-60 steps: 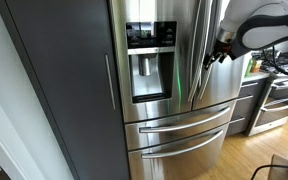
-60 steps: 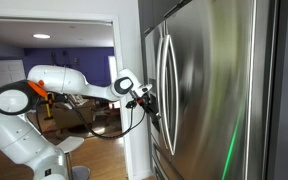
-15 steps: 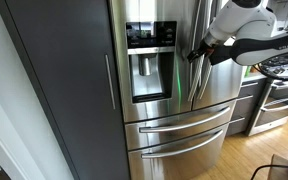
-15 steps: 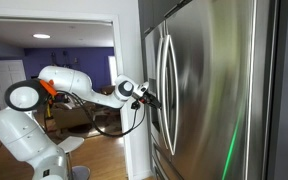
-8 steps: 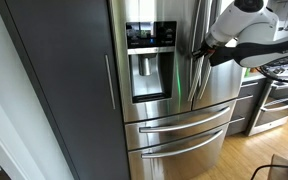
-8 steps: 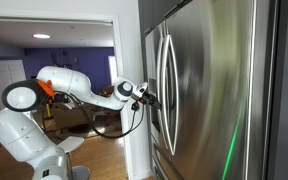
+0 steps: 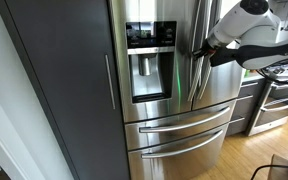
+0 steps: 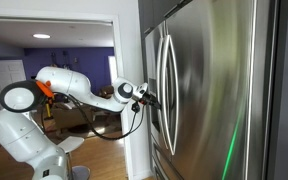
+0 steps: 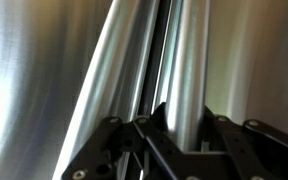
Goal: Open the fridge left door
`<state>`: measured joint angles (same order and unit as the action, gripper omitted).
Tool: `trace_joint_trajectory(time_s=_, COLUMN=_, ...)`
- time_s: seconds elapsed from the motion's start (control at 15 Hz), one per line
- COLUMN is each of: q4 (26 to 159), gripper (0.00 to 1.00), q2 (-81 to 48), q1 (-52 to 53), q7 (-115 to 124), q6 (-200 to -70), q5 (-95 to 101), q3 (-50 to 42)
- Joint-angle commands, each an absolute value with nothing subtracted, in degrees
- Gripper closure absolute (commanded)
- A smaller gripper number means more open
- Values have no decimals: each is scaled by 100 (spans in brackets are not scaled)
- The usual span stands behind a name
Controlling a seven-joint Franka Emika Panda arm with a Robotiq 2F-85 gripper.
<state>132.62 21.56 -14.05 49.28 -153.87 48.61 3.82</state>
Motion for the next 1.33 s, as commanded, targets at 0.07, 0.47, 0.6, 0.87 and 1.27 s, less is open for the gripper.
trace_joint_trajectory(time_s=0.07, q4=13374, gripper=93, q2=2037, q1=-774, q7=3900, q6=-15791, q5=3583, q3=-57)
trace_joint_trajectory(time_s=0.47, q4=13373, gripper=93, q2=2236, q1=-373, q7=2042, q6=-15058, q5=1655, q3=-221)
trace_joint_trajectory(time_s=0.6, q4=13329, gripper=93, q2=2300, q1=-331, q7=1618, q6=-14826, q5=1282, q3=-214)
trace_joint_trajectory(time_s=0.87, q4=13298, gripper=93, q2=2377, q1=-405, q7=1351, q6=-14603, q5=1065, q3=-79)
trace_joint_trajectory(time_s=1.27, q4=13259, gripper=93, q2=2456, q1=-826, q7=2018, q6=-14115, q5=1385, q3=474)
